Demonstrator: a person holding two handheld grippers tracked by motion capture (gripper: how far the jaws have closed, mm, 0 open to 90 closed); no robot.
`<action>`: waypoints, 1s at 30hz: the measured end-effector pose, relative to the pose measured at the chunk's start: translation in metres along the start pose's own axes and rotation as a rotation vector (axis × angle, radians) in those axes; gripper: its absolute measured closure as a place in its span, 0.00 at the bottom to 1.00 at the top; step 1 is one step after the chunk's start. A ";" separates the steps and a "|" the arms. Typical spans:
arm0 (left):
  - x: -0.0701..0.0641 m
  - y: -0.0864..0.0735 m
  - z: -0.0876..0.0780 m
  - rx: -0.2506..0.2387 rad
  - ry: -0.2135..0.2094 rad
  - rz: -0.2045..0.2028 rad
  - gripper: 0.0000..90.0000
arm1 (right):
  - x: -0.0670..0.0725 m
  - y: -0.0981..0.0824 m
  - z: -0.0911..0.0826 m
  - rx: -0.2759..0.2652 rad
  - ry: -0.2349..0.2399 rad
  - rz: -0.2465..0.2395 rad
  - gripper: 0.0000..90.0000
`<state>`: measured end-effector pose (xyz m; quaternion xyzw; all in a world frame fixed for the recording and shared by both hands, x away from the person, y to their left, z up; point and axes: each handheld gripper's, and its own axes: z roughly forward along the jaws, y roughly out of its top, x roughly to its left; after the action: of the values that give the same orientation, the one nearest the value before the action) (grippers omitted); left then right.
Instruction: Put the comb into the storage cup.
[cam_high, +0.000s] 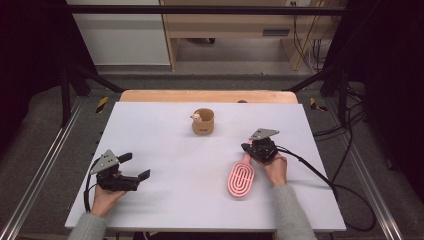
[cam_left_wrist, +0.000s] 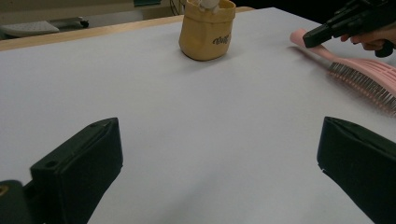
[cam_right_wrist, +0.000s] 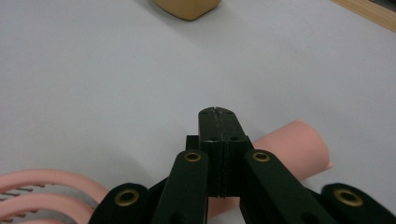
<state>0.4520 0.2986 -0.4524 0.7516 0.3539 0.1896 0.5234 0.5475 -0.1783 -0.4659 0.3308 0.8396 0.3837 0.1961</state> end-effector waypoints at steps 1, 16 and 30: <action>0.000 0.000 0.000 0.000 0.000 0.000 0.00 | 0.000 0.000 0.000 0.004 -0.003 -0.001 1.00; -0.001 0.000 0.000 0.002 -0.001 0.003 0.00 | -0.005 -0.006 -0.007 0.043 -0.027 0.028 1.00; -0.001 0.000 0.001 0.006 0.001 0.002 0.00 | -0.011 -0.015 -0.018 0.070 -0.042 0.042 1.00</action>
<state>0.4518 0.2976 -0.4526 0.7534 0.3539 0.1894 0.5209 0.5386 -0.2027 -0.4649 0.3632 0.8411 0.3509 0.1938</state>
